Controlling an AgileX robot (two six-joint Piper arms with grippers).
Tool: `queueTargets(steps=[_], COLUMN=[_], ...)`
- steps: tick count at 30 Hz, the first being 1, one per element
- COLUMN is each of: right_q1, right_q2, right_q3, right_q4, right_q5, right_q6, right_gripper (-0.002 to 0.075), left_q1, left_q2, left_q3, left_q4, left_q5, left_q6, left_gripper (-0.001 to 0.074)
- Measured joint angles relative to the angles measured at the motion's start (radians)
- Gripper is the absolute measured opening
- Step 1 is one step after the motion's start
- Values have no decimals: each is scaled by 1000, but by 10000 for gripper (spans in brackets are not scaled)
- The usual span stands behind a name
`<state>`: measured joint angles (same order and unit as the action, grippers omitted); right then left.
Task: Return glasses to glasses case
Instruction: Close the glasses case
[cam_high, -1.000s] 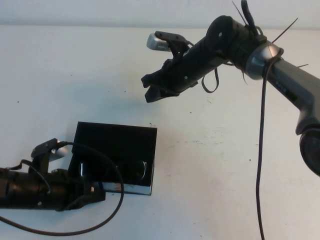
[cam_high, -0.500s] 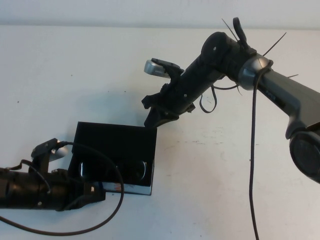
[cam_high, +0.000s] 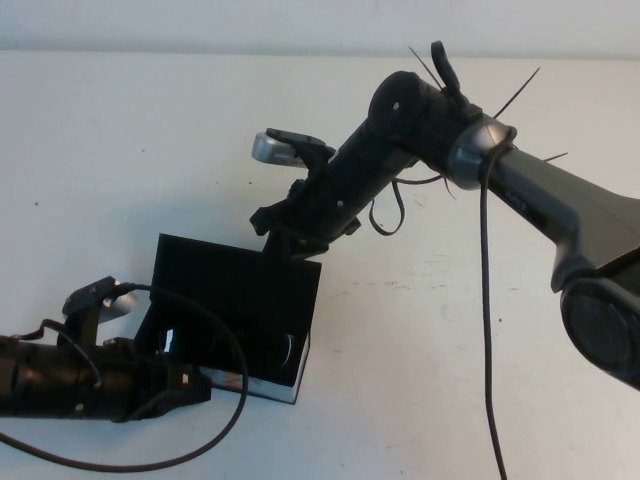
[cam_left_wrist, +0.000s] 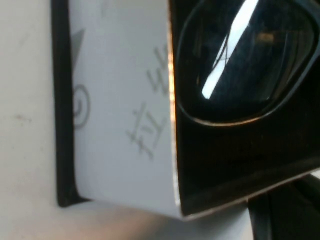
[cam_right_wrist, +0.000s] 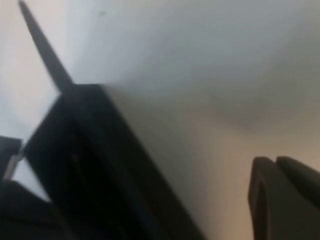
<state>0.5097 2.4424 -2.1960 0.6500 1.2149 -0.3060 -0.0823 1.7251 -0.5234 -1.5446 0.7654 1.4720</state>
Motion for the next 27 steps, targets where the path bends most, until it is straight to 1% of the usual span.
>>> queueTargets(steps=[4, 10, 19, 23, 25, 27], right_q1=[21, 23, 84, 98, 102, 108], right_q2=[-32, -79, -159, -198, -215, -228], right_q3=[0, 4, 182, 237, 261, 277], right_q4=[-1, -1, -4, -10, -17, -33], right_q5=[4, 4, 4, 4, 4, 4], right_q6=[0, 0, -20, -22, -22, -22], right_gripper=[-11, -11, -11, -11, -11, -11], left_q1=[0, 0, 0, 0, 0, 0], left_q2=[0, 0, 0, -2, -23, -65], left_q3=[0, 0, 0, 0, 0, 0], left_q4=[0, 0, 0, 4, 31, 96], left_q5=[0, 0, 0, -2, -23, -63], left_q6=[0, 0, 0, -6, -31, -87], left_gripper=[-4, -4, -4, -4, -4, -4])
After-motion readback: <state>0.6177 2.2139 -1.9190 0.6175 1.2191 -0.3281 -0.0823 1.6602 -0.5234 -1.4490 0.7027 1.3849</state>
